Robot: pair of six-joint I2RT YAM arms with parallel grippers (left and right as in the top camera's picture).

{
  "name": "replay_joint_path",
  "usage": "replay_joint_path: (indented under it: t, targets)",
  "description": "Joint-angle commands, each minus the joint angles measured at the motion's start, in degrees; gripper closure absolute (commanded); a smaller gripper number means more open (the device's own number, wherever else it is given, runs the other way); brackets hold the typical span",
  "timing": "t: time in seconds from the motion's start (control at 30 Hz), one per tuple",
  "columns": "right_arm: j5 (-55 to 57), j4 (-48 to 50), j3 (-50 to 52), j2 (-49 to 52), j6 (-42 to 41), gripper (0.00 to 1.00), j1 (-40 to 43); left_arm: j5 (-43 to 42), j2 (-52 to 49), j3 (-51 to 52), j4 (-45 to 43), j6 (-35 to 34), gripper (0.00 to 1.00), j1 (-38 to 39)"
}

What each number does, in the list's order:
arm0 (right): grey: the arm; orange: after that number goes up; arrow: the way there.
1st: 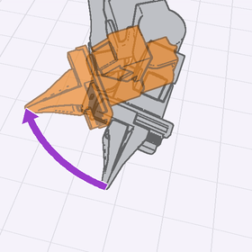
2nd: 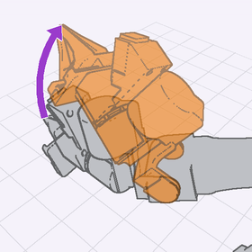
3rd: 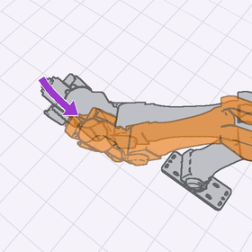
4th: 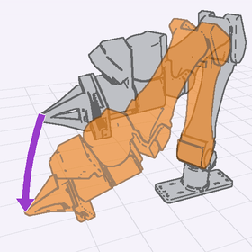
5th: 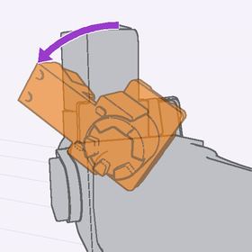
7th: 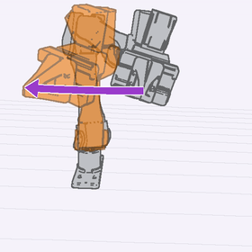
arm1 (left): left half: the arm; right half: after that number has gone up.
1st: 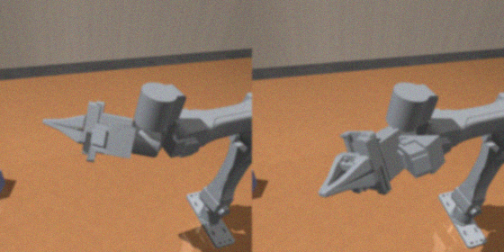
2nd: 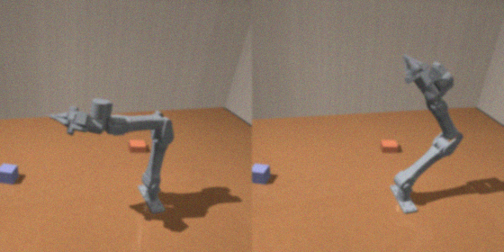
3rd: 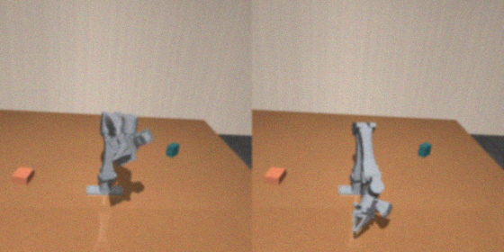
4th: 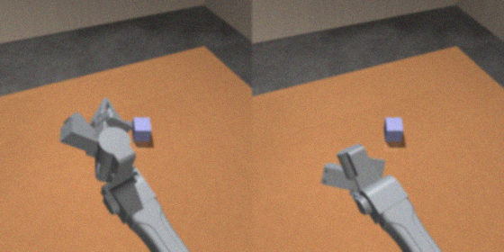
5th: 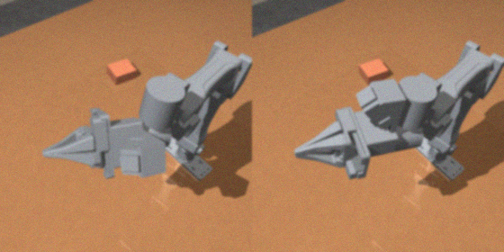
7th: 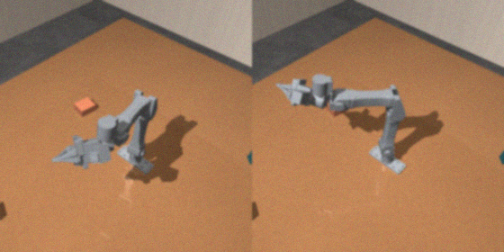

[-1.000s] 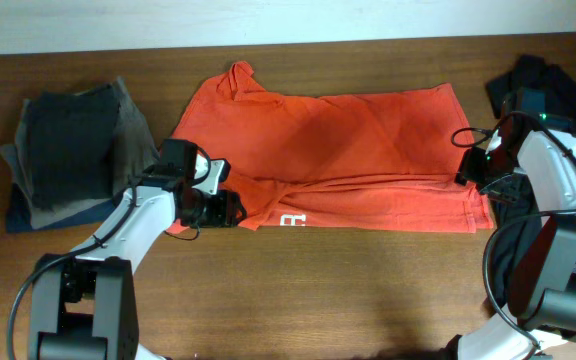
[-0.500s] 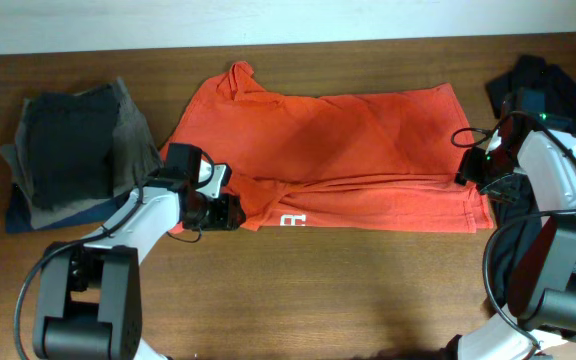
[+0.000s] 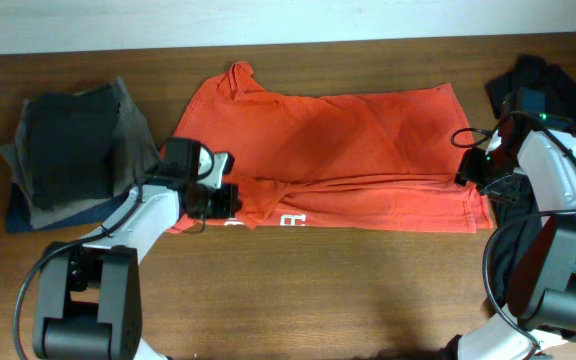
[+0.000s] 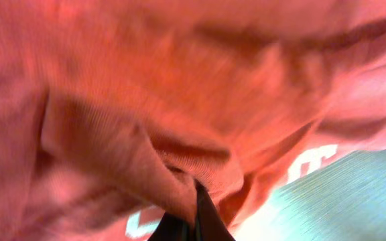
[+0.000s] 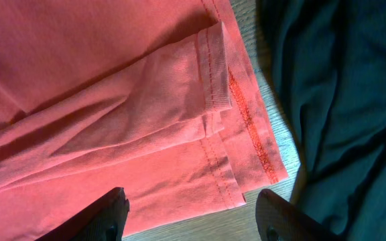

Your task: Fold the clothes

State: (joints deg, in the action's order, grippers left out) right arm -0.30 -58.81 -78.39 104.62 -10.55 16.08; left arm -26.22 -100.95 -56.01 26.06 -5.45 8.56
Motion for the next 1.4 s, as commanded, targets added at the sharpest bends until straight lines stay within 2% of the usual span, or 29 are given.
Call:
replay_joint_path:
  t: [0.0,0.17,0.37,0.47,0.6,0.73,0.87,0.97,1.07,1.17,1.37]
  targets:
    - [0.6,-0.2,0.4,-1.0,-0.4,0.34,-0.3,-2.7,3.2,-8.1,-3.9,1.0,1.0,-0.2]
    - [0.6,-0.4,0.4,-1.0,-0.4,0.34,-0.3,2.9,3.7,-13.3,-7.0,0.9,0.99,-0.1]
    - [0.5,-0.3,0.4,-1.0,-0.4,0.34,-0.3,3.5,2.1,-13.2,-1.7,1.0,0.98,0.0]
    - [0.5,-0.4,0.4,-1.0,-0.4,0.34,-0.3,3.6,0.7,-13.2,-0.2,1.0,0.88,0.0]
    - [0.5,-0.7,0.4,-1.0,-0.4,0.34,-0.3,6.5,-0.8,-13.2,0.2,1.0,0.8,0.0]
    - [0.6,-0.6,0.4,-1.0,-0.4,0.34,-0.3,8.7,-0.9,-13.2,3.3,1.0,0.79,0.0]
    - [1.0,-0.6,0.4,-1.0,-0.2,0.33,-0.3,9.6,-0.9,-13.2,10.7,1.0,0.79,0.0]
    - [1.0,-0.6,0.4,-1.0,-0.2,0.29,-0.3,10.1,-0.9,-13.2,16.0,1.0,0.79,0.0]
    - [2.7,-0.7,0.4,-1.0,-0.2,0.28,-0.3,14.2,-1.0,-13.2,19.6,1.0,0.79,0.0]
    - [6.8,-1.5,0.4,-1.0,-0.2,0.28,-0.3,17.6,-1.1,-12.1,20.5,1.0,0.79,0.0]
    - [6.7,-0.7,0.4,-0.7,-0.1,0.28,-0.3,18.1,-1.8,-9.2,17.5,1.0,0.79,0.0]
